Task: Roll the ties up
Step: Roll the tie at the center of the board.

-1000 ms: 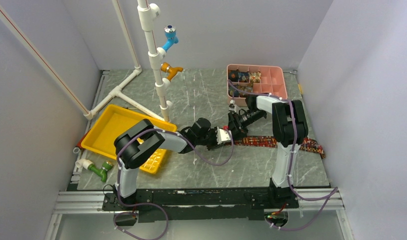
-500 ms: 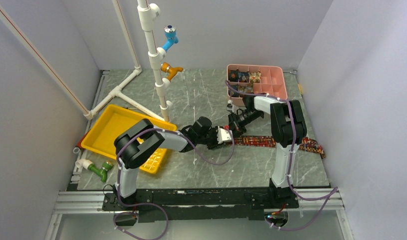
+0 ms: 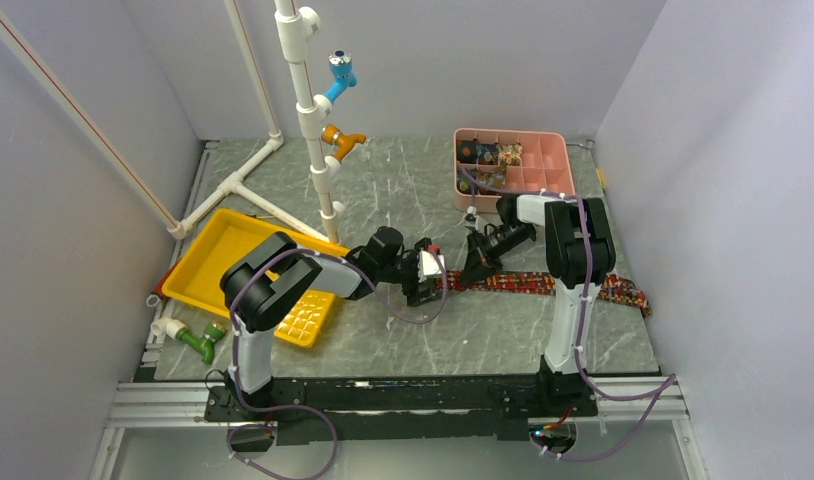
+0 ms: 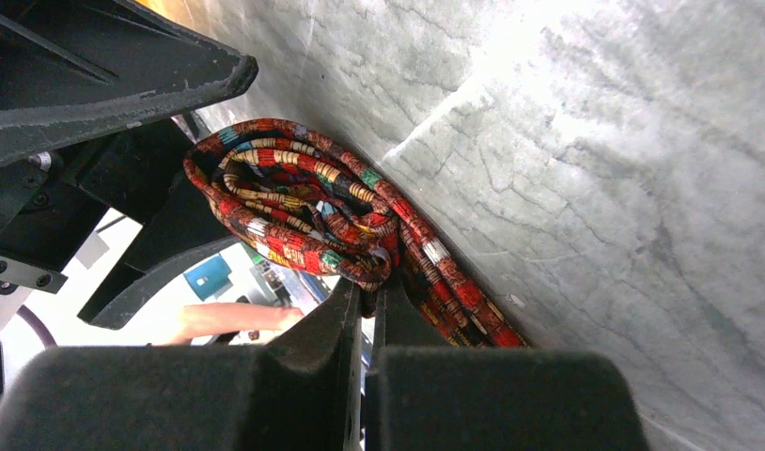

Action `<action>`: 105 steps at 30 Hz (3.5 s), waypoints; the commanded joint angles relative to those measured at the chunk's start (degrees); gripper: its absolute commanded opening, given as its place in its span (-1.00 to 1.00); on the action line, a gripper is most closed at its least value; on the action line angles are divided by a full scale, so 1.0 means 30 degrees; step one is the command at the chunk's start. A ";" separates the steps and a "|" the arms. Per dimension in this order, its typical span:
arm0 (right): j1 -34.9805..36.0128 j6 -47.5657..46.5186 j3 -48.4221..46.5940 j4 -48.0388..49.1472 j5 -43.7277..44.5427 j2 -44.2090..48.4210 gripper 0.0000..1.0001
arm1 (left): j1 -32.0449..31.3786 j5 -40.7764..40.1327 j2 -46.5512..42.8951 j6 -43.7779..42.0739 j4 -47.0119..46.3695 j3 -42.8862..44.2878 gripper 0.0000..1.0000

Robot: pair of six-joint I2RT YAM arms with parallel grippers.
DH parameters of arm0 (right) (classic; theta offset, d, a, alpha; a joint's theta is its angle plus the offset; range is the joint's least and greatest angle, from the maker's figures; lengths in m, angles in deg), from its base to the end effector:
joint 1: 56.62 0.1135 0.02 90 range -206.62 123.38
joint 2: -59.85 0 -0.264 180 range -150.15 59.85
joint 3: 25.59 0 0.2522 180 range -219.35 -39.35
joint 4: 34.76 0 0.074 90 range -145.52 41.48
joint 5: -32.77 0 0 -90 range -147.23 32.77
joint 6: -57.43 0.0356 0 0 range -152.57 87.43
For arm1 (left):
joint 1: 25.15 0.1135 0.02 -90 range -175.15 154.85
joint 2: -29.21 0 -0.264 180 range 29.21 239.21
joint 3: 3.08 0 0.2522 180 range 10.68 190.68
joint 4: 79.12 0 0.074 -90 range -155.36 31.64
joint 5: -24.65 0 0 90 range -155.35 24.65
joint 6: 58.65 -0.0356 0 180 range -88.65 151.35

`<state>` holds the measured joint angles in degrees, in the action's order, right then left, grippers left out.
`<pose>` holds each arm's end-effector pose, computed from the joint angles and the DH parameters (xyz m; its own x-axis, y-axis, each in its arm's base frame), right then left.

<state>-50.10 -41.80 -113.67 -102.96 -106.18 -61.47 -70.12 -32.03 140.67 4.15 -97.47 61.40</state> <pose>0.3435 0.0663 0.1053 -0.9731 -0.2172 0.0772 -0.0831 0.6429 0.7614 0.2548 -0.2822 0.1251 0.1244 0.4157 -0.9010 0.9836 0.0679 0.1671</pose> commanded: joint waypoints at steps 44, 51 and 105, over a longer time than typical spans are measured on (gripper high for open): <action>-0.0079 -0.3435 -0.0443 -0.2566 -0.1784 0.2704 -0.25 | -0.0034 0.4439 0.1645 -0.1288 0.9435 0.1625 -0.41; -0.0074 -0.3083 0.0235 -0.0544 0.1262 0.2998 -0.20 | 0.0253 0.4939 0.1558 -0.0713 0.9920 0.1959 -0.37; 0.3239 0.0171 0.0975 0.2238 -0.2073 0.1872 -0.42 | 0.0413 0.1531 0.0835 0.0218 0.6471 0.0354 -0.21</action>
<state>-40.79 -41.91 -109.71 -98.00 -110.31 -54.08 -69.11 -23.18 140.56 5.09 -86.92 63.65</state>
